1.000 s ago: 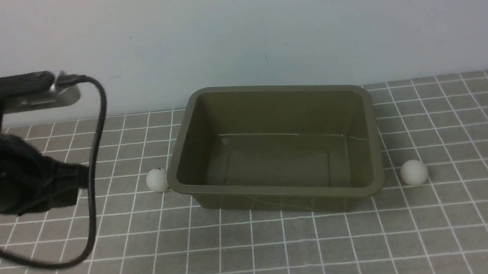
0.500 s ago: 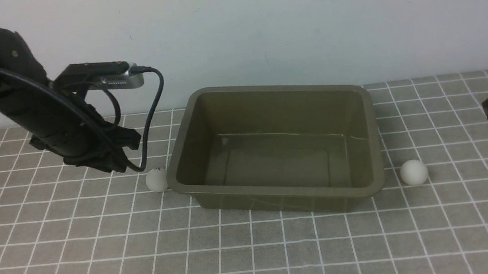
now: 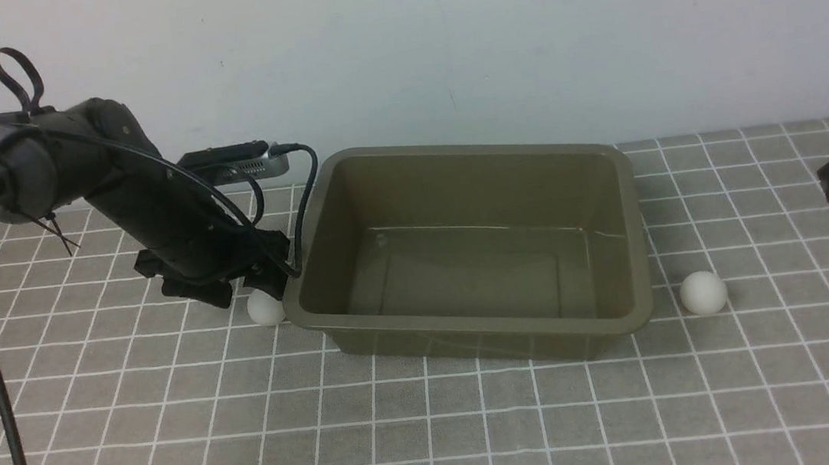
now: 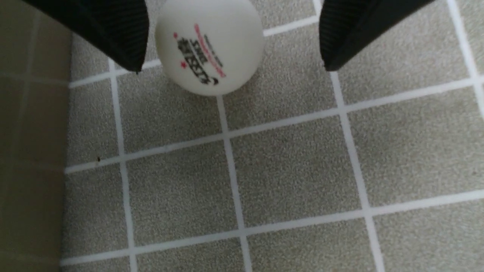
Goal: Put the table tennis balls into the box on the grey coffee tablecloth.
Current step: 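Reach for and grasp a ping pong ball on the table beside the basket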
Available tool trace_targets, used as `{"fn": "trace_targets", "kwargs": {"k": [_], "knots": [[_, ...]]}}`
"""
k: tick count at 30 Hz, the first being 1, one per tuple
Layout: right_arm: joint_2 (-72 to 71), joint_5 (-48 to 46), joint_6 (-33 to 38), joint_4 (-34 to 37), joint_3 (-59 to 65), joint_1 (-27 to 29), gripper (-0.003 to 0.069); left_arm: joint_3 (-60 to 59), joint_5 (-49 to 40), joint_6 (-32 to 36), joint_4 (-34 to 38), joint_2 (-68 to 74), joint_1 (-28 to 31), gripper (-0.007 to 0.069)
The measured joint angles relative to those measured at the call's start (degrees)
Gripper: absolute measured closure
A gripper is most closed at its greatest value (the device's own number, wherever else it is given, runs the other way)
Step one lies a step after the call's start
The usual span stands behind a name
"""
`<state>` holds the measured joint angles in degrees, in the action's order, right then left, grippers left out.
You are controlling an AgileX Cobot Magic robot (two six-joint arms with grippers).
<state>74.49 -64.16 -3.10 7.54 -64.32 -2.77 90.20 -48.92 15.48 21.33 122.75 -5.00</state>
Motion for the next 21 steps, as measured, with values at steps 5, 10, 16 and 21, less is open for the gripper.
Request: {"fn": "trace_targets", "kwargs": {"k": [5, 10, 16, 21], "knots": [[0.0, 0.0, -0.11, 0.0, 0.0, 0.0, 0.0659, 0.11, 0.0, -0.01, -0.51, 1.45, 0.0, 0.0188], [0.0, 0.3, -0.19, 0.0, 0.0, 0.0, 0.0659, 0.53, -0.91, 0.06, -1.73, 1.72, 0.0, 0.027], [0.24, 2.72, -1.11, -0.26, 0.0, 0.0, 0.0659, 7.94, -10.35, -2.7, -8.1, -2.06, 0.32, 0.027], [3.25, 7.19, -2.98, -0.4, -1.11, 0.0, 0.0644, 16.4, -17.16, -3.38, -4.02, -7.85, -1.33, 0.027]]}}
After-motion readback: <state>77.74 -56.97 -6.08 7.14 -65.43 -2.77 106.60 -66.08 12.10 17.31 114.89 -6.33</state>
